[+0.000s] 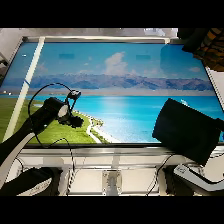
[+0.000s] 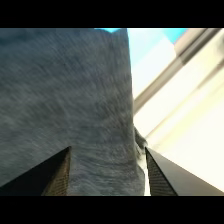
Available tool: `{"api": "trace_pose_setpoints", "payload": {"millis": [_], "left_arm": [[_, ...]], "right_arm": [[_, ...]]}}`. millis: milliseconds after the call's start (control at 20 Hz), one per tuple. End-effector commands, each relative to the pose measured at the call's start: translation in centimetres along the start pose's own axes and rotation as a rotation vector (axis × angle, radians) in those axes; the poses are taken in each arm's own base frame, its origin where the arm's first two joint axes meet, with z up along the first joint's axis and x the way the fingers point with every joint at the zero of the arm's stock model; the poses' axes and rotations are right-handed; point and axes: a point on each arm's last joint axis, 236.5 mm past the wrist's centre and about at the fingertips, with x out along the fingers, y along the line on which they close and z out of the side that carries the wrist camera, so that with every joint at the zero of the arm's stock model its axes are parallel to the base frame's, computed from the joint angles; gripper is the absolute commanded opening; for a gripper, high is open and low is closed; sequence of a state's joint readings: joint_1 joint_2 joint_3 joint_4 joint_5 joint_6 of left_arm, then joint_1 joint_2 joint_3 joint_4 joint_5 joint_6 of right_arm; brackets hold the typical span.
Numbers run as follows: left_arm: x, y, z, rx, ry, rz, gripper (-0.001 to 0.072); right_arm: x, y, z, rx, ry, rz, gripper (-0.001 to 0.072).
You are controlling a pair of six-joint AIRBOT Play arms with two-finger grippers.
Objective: Fold the clothes and pants, and hang the long-sleeved shirts on hangers.
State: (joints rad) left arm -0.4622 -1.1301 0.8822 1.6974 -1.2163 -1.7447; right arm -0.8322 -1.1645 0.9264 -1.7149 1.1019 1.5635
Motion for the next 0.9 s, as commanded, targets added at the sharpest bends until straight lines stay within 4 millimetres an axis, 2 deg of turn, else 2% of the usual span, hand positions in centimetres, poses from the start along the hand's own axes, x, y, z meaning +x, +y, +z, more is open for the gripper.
{"api": "trace_pose_setpoints", "payload": {"millis": [0, 50, 100, 150, 200, 350, 500, 650, 850], "left_arm": [[0.0, 0.0, 0.0, 0.001, 0.0, 0.0, 0.0354], [0.0, 0.0, 0.0, 0.001, 0.0, 0.0, 0.0354], [0.0, 0.0, 0.0, 0.001, 0.0, 0.0, 0.0354], [0.0, 0.0, 0.0, 0.001, 0.0, 0.0, 0.0354], [0.0, 0.0, 0.0, 0.001, 0.0, 0.0, 0.0354], [0.0, 0.0, 0.0, 0.001, 0.0, 0.0, 0.0353], [0.0, 0.0, 0.0, 0.001, 0.0, 0.0, 0.0354], [0.0, 0.0, 0.0, 0.001, 0.0, 0.0, 0.0354], [0.0, 0.0, 0.0, 0.001, 0.0, 0.0, 0.0354]], "right_arm": [[-3.0, 5.7, 2.8, 0.019, -0.157, 0.173, 0.0512], [-4.1, 8.6, 2.9, 0.005, -0.176, 0.25, 0.0509], [-5.0, 11.3, 2.7, -0.029, -0.184, 0.31, 0.0441], [-5.8, 14.2, 2.1, -0.098, -0.188, 0.362, 0.02], [-6.5, 17.0, 1.3, -0.188, -0.19, 0.4, 0.0046], [-8.6, 24.8, -2.7, -0.451, -0.19, 0.477, 0.0032], [-10.7, 30.7, -7.0, -0.653, -0.208, 0.544, 0.0032], [-12.0, 33.9, -11.0, -0.79, -0.203, 0.587, 0.0032], [-12.1, 35.6, -13.9, -0.856, -0.167, 0.604, 0.0032]]}}
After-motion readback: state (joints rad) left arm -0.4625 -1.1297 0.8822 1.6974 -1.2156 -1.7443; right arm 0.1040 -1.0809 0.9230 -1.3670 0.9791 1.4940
